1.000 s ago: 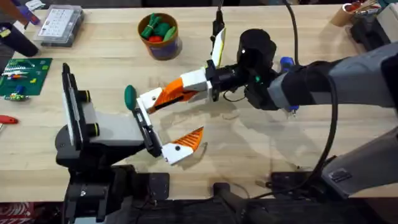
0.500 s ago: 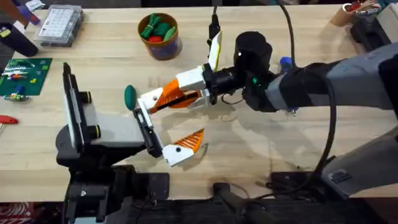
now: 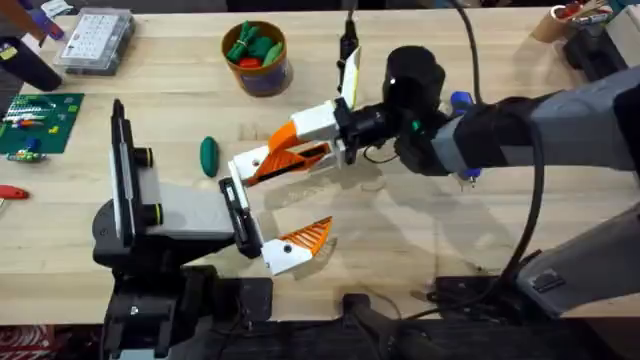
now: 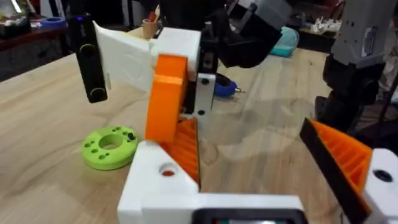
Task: Pick up the gripper from the table and insert it into the empty holder that is missing its gripper. Then pick up a screw, insert it into the mounting hole, and use the screwdriver to tighten it. Finally, clean up the table by picking up the vegetable and placing it into the bucket.
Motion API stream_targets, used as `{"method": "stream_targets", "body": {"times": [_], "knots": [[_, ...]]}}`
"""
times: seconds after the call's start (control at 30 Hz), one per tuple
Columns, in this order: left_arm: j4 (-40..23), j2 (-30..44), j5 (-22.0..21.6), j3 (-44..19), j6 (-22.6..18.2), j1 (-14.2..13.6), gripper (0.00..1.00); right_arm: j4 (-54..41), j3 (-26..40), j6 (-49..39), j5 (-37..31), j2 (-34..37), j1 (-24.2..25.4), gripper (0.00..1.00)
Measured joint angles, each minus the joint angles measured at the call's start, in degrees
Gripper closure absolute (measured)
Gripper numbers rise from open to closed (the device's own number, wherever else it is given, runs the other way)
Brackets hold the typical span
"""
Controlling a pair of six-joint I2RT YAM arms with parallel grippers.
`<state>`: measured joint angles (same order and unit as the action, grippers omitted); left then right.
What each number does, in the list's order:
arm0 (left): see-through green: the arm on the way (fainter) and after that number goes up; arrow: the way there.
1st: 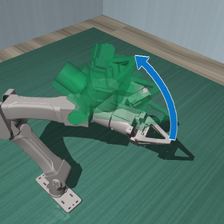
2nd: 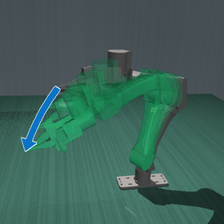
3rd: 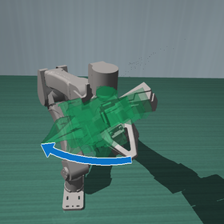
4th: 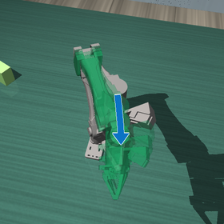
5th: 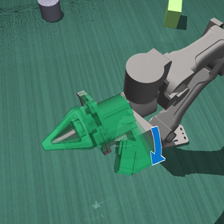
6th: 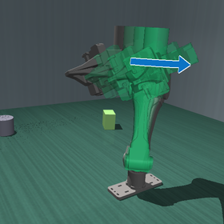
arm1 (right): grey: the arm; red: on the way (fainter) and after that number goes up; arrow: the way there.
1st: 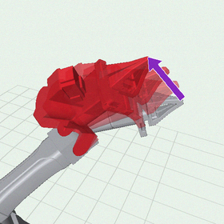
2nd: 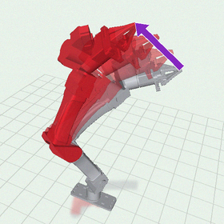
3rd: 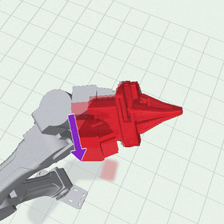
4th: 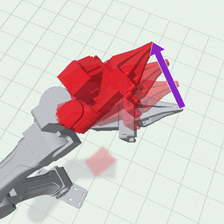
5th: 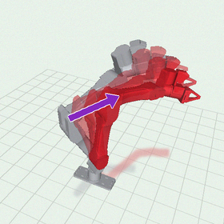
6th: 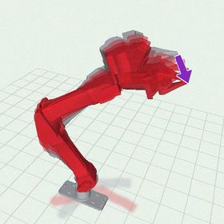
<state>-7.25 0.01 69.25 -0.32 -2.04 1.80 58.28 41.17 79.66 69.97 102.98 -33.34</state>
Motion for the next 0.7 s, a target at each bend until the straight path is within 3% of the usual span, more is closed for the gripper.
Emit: {"method": "stream_targets", "body": {"times": [0.13, 0.23, 0.27, 0.47, 0.7], "knots": [[-0.02, 0.00, 0.00, 0.00, 0.00, 0.00, 0.010, 0.06, 0.00, 0.02, 1.39, 0.00, 2.88, 0.339], [-0.02, 0.00, 0.00, 0.00, 0.00, 0.00, 0.010, 0.17, 0.00, -0.06, 3.01, 0.00, 5.83, 0.099], [-0.02, 0.02, 0.02, 0.00, 0.00, 0.00, 0.010, 0.24, 0.00, -0.26, 4.94, 0.00, 9.16, 0.006], [-0.02, 0.02, 0.02, 0.00, 0.00, 0.00, 0.010, 0.22, 0.00, -0.48, 7.57, 0.00, 14.46, 0.005], [-0.02, 0.02, 0.02, 0.00, 0.00, 0.00, 0.010, 0.22, 0.00, -0.65, 8.67, 0.00, 15.69, 0.004]]}}
